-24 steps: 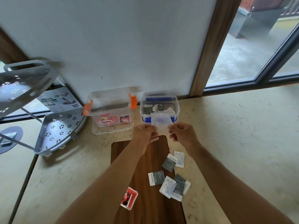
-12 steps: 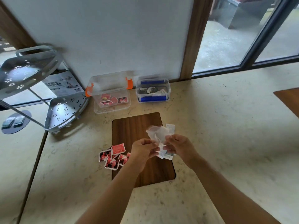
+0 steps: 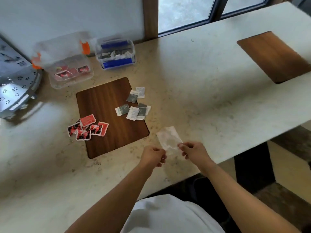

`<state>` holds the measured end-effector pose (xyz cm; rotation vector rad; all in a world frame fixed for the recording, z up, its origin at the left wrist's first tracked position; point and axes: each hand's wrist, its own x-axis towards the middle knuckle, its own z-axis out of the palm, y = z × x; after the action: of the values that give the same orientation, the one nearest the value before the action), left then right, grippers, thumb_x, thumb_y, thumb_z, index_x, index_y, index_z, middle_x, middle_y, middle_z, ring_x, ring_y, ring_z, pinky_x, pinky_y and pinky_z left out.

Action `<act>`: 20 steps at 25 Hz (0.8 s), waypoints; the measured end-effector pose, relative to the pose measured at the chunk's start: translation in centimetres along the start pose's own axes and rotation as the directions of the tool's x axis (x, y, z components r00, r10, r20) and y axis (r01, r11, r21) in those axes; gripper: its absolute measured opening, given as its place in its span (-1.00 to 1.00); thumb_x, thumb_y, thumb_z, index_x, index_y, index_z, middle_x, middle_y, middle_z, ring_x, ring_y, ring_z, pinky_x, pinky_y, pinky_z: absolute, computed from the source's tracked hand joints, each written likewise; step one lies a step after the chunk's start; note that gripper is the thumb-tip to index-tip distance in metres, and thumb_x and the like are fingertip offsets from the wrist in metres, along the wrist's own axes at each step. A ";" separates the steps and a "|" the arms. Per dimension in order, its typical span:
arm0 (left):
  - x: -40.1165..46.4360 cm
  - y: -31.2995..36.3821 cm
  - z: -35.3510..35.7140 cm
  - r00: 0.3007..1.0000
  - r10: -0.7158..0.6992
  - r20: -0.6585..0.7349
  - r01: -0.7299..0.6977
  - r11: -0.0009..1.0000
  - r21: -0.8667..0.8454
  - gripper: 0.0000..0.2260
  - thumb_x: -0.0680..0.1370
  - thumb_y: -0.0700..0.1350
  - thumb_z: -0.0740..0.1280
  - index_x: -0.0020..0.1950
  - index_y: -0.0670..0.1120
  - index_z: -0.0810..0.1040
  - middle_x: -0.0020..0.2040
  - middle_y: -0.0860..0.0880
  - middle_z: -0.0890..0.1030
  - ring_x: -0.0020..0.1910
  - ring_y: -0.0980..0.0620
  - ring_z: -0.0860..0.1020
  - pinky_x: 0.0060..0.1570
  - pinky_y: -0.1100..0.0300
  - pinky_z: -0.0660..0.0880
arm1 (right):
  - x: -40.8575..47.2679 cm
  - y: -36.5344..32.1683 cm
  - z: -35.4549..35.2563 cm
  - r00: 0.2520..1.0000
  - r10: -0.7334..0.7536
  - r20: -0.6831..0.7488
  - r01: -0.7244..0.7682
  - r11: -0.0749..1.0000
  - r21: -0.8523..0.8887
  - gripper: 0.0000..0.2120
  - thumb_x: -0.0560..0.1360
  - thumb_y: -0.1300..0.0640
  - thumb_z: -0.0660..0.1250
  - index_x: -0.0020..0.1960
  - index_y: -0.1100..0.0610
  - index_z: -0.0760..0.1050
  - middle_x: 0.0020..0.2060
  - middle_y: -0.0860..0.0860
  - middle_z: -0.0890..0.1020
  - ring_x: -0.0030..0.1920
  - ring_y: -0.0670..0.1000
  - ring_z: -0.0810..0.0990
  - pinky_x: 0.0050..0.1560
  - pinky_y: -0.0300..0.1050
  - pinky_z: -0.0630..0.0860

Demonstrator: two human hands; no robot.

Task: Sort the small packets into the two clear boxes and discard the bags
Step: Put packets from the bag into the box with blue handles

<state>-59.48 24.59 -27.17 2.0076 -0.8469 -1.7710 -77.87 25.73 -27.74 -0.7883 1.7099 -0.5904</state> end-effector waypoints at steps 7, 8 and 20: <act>-0.7 -1.9 3.7 0.994 -0.110 0.019 0.104 0.977 0.188 -0.83 0.55 -0.15 0.40 -0.18 -0.22 0.65 -0.23 -0.16 0.73 -0.44 0.00 0.59 -0.50 0.26 0.41 | -1.5 5.2 -2.4 0.984 0.101 -0.143 -0.103 0.995 0.000 -0.86 0.51 0.09 0.44 -0.13 0.16 0.64 -0.27 0.04 0.68 -0.34 -0.03 0.62 -0.24 -0.12 0.54; -0.8 -2.1 3.8 0.992 -0.124 0.027 0.116 0.971 0.210 -0.82 0.56 -0.13 0.39 -0.14 -0.23 0.66 -0.20 -0.17 0.74 -0.44 0.00 0.59 -0.49 0.26 0.42 | -1.7 5.6 -2.5 0.983 0.108 -0.149 -0.108 0.994 0.006 -0.88 0.51 0.10 0.44 -0.13 0.15 0.63 -0.26 0.04 0.68 -0.30 0.00 0.62 -0.19 -0.07 0.58; -1.0 -2.3 -2.4 0.990 -0.130 0.051 0.118 0.975 0.190 -0.83 0.58 -0.13 0.34 0.01 -0.23 0.61 -0.25 -0.11 0.67 -0.42 -0.02 0.57 -0.39 0.18 0.51 | -2.7 2.1 2.9 0.986 -0.058 -0.155 0.017 0.966 -0.257 -0.86 0.51 0.05 0.39 0.04 0.04 0.57 -0.16 -0.03 0.63 -0.17 -0.08 0.59 -0.26 -0.24 0.43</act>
<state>-56.70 26.63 -27.40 2.1751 -0.9582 -1.8954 -75.04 29.11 -28.35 -0.9778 1.9500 -0.4756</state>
